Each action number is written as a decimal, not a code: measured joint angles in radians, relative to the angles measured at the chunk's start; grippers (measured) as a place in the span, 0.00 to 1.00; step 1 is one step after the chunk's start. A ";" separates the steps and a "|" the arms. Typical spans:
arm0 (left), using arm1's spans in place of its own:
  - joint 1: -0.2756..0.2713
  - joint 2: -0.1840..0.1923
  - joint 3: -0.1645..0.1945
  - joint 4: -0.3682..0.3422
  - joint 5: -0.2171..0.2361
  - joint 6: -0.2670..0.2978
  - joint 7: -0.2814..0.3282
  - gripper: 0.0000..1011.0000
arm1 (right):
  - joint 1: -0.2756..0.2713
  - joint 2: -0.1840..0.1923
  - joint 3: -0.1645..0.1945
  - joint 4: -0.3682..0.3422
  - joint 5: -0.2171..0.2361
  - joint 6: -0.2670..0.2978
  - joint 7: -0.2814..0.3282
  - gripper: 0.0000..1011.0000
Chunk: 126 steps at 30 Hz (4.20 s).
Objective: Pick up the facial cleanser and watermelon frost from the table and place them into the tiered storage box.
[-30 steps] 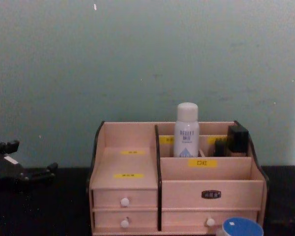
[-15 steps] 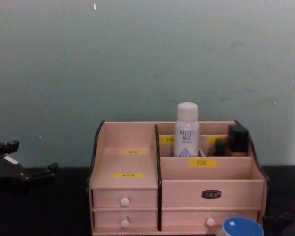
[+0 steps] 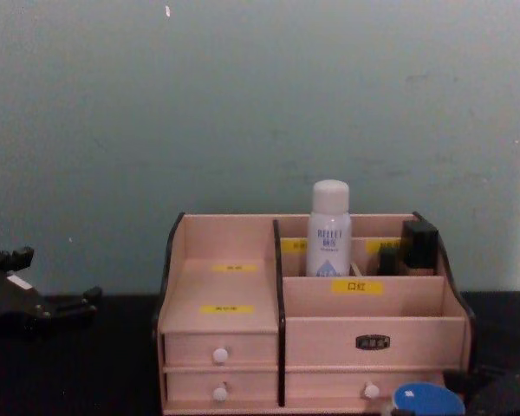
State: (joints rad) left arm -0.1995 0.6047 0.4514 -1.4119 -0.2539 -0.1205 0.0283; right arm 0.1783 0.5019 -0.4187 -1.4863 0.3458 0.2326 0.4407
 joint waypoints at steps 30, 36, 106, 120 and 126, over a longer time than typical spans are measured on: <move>0.000 0.000 0.000 0.000 0.000 0.000 0.000 0.99 | 0.005 -0.005 -0.001 0.006 0.000 -0.004 0.003 0.90; 0.000 0.000 0.000 0.000 0.000 0.000 0.000 0.99 | 0.005 -0.005 -0.001 0.006 0.000 -0.004 0.003 0.73; 0.000 0.000 0.000 0.000 0.000 0.000 0.000 0.99 | 0.325 -0.176 -0.106 0.132 0.020 -0.105 0.074 0.70; 0.000 0.000 0.000 0.000 0.000 0.000 0.000 0.99 | 0.460 -0.299 -0.153 0.362 -0.002 -0.117 0.076 0.70; 0.000 0.000 0.000 0.000 0.000 0.000 0.000 0.99 | 0.491 -0.328 -0.158 0.432 -0.011 -0.118 0.077 0.70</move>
State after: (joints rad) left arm -0.1995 0.6047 0.4514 -1.4120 -0.2539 -0.1205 0.0283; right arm 0.6688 0.1739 -0.5771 -1.0546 0.3347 0.1143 0.5178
